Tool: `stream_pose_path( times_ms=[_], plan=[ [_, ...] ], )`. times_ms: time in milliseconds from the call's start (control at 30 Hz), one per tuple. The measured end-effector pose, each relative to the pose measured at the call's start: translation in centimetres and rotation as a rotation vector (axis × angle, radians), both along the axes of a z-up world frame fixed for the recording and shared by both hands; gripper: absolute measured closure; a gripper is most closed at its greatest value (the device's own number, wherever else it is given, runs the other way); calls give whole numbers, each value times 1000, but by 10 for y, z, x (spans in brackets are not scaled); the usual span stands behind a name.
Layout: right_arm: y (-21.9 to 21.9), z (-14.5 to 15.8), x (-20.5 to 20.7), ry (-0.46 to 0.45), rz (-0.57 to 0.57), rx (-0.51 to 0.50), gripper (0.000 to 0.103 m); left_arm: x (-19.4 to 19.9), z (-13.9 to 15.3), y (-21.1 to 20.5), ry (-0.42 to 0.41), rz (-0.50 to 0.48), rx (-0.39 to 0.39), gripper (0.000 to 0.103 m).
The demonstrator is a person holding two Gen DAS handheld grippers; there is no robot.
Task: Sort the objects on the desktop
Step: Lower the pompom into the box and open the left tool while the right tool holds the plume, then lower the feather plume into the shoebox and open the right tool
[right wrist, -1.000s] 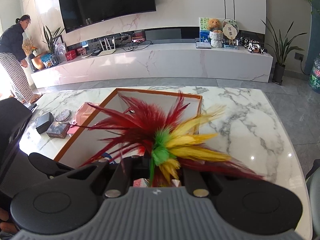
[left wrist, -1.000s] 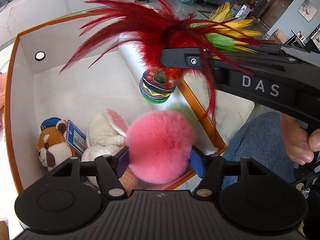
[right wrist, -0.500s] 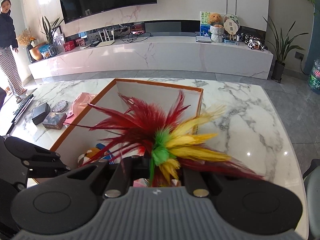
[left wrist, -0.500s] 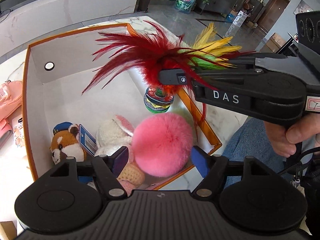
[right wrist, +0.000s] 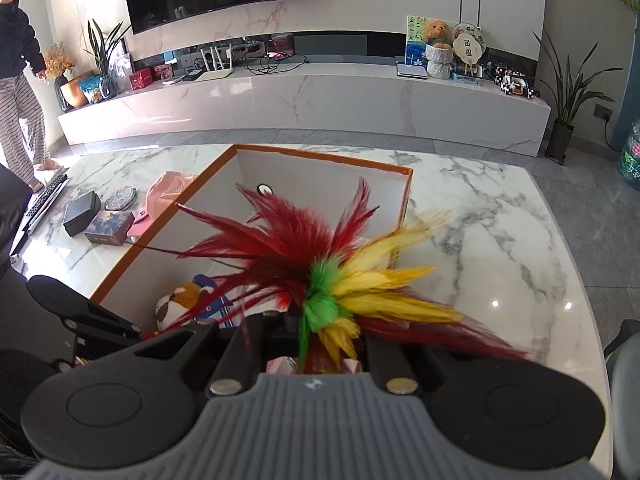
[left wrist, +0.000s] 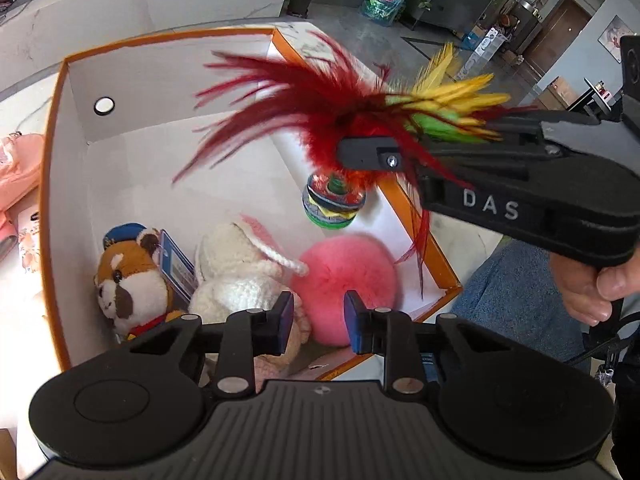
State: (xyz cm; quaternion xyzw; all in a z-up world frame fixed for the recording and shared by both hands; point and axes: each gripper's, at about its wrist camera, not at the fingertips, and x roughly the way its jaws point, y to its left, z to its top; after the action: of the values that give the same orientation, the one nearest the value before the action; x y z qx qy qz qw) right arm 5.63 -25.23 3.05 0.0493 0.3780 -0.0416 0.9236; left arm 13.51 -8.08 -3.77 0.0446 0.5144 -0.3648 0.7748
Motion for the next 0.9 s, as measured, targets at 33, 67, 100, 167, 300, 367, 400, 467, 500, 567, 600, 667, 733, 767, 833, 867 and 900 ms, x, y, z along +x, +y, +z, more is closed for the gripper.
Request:
stream_pose_path(
  times_ms=[33,67,100,167,300,367,400,467,500,567,600,667,733,767,833,867,900],
  plan=[
    [1,-2,1,8,6,-3,93,0,4,5,-13,14,-2,72],
    [2,-5,3,15,11,-5,93,0,8,11,-30,33,2,72],
    [3,-7,5,22,15,-6,93,1,12,16,-51,56,19,72],
    [5,-13,9,37,21,-13,93,2,21,23,-92,106,73,72],
    [12,-25,19,79,31,-59,93,2,32,36,-101,163,145,70],
    [13,-31,24,110,34,-70,93,2,34,41,-79,170,173,66],
    [14,-34,25,124,38,-74,93,3,37,45,-71,177,187,65],
    [15,-39,28,148,44,-84,93,5,37,50,-56,179,208,64],
    [16,-42,29,159,47,-89,93,6,37,54,-43,168,202,64],
    [18,-44,31,173,60,-98,93,9,37,60,-3,144,187,63],
    [20,-46,31,181,69,-103,93,8,39,62,5,131,187,63],
    [22,-47,33,197,89,-118,91,8,42,64,15,98,197,63],
    [26,-49,35,214,104,-154,91,7,46,64,23,73,207,63],
    [27,-50,35,222,112,-165,90,6,48,65,24,64,213,60],
    [30,-51,35,243,141,-191,88,6,53,65,13,53,234,48],
    [30,-51,34,253,157,-204,88,6,55,66,-1,49,249,47],
    [31,-52,33,262,169,-212,88,6,57,66,-10,44,260,47]
  ],
)
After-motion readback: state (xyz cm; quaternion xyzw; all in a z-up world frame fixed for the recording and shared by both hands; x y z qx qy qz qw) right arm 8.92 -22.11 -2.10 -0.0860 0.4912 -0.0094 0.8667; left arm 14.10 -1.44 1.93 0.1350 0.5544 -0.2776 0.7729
